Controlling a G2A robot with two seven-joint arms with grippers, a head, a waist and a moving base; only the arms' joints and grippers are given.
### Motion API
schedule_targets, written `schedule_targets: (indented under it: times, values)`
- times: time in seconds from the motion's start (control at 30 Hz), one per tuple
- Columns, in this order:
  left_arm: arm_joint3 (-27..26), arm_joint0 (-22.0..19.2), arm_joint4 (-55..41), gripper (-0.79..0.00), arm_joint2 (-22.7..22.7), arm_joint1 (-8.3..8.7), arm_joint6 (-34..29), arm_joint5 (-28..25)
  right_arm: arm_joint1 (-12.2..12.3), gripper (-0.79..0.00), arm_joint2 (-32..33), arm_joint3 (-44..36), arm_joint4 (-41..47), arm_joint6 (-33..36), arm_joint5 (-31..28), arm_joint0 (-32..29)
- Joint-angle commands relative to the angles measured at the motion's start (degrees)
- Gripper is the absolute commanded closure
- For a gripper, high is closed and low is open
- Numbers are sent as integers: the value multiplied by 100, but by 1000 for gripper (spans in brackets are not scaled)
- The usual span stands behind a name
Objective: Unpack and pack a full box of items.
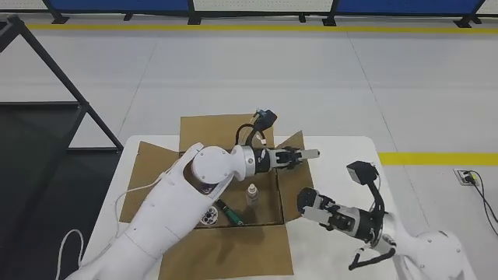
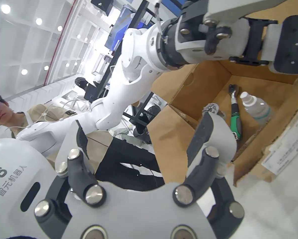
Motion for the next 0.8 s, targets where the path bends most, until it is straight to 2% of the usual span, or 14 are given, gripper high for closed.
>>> schedule_targets:
  times: [0.0,0.2,0.4,0.53,0.77]
  values:
    - [102,-49,-11,-785,15,-43,-10,-57,21,-785,13,34,-262,-156,121,13]
    - [109,-9,84,-785,-233,-12,41,-234,82,-785,42,230,-455,-301,316,29]
    - [-571,447,434,-785,-932,263,99,-231,145,-785,110,442,-462,-351,410,58]
    - [-1481,1115,811,-785,-1663,541,122,-43,180,-785,96,622,-402,-332,429,105]
    - [-3302,2706,1375,-785,-3023,952,13,404,208,-785,-111,829,-402,-357,510,319]
